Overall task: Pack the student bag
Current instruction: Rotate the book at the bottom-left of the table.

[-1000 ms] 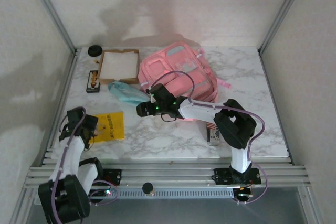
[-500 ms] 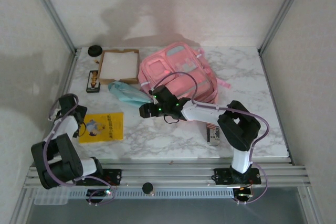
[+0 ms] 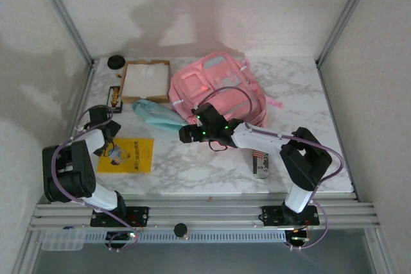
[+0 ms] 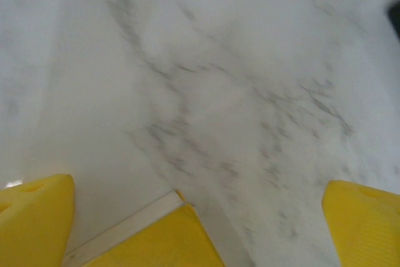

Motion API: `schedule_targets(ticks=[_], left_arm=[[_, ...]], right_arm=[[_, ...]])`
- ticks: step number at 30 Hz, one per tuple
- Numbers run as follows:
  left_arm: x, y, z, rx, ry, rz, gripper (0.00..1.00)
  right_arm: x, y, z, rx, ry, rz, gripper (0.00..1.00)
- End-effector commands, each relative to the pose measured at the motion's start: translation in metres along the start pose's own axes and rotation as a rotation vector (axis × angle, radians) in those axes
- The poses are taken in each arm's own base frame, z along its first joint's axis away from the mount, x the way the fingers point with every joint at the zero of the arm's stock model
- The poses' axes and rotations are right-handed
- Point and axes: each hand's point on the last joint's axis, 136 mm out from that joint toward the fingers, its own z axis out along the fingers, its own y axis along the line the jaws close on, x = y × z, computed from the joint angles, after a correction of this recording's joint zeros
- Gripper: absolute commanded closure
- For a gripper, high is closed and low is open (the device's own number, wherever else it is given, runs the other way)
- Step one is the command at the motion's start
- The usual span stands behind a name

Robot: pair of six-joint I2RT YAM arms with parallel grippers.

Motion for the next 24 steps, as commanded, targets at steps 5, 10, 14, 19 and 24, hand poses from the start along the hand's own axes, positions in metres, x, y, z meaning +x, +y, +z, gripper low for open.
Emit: schedule_targets(ticks=[5, 10, 14, 19, 24], left_arm=[[0.100, -0.124, -0.024, 0.360, 0.262, 0.282, 0.04], [0.098, -0.147, -0.060, 0.426, 0.243, 0.384, 0.01], [0.071, -0.135, -0.098, 0.474, 0.150, 0.324, 0.01], [0.054, -0.053, -0.114, 0.244, 0.069, 0.188, 0.01], [0.077, -0.001, -0.119, 0.234, 0.092, 0.029, 0.01]], right_arm=[[0.015, -0.019, -0.014, 0.041, 0.021, 0.036, 0.21], [0.017, -0.012, -0.009, 0.006, 0.049, 0.059, 0.23], [0.017, 0.007, 0.000, -0.042, 0.062, 0.076, 0.24], [0.029, 0.037, 0.028, -0.078, 0.122, 0.096, 0.26], [0.042, 0.060, 0.054, -0.087, 0.176, 0.088, 0.29]])
